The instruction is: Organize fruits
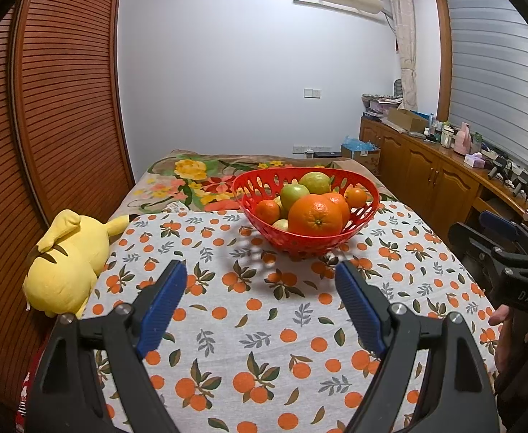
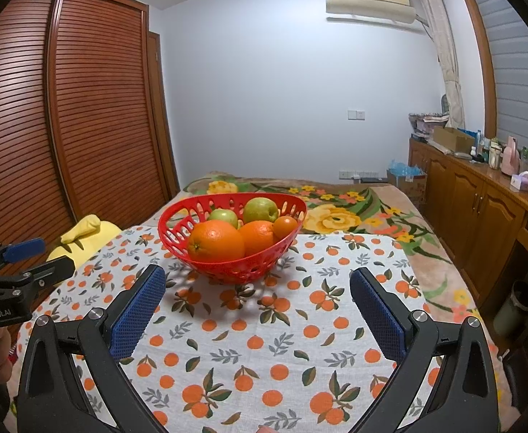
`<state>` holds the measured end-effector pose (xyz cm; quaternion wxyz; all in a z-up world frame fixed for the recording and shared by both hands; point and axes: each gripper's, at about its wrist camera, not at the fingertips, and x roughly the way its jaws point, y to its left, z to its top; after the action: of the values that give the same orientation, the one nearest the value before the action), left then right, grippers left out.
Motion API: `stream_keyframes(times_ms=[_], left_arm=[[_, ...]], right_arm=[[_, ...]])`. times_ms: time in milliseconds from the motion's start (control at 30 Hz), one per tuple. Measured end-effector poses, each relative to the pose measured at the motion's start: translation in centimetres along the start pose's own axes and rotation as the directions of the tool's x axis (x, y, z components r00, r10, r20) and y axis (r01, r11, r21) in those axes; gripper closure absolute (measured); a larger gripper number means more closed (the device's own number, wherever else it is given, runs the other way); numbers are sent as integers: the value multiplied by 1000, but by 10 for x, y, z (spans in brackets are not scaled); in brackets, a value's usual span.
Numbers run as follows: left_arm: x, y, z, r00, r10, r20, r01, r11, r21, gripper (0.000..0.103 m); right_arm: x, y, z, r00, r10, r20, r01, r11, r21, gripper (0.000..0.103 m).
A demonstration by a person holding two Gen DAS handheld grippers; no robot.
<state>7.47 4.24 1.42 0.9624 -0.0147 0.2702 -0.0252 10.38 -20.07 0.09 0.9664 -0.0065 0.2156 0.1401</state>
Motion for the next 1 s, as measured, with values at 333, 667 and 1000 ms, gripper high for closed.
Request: stream_keyframes(times_ms=[333, 667, 1000], left_arm=[[-1, -4, 3, 1000, -4, 4, 4, 1000, 3, 18], [-2, -5, 3, 1000, -4, 5, 4, 1000, 4, 18], [-2, -5, 3, 1000, -4, 5, 4, 1000, 4, 18]], right_arm=[[-1, 0, 0, 1000, -1, 3, 1, 1000, -1, 0], [-1, 1, 0, 1000, 0, 4, 0, 1000, -2, 0], [-1, 1, 0, 1000, 1, 2, -1, 1000, -2, 0]])
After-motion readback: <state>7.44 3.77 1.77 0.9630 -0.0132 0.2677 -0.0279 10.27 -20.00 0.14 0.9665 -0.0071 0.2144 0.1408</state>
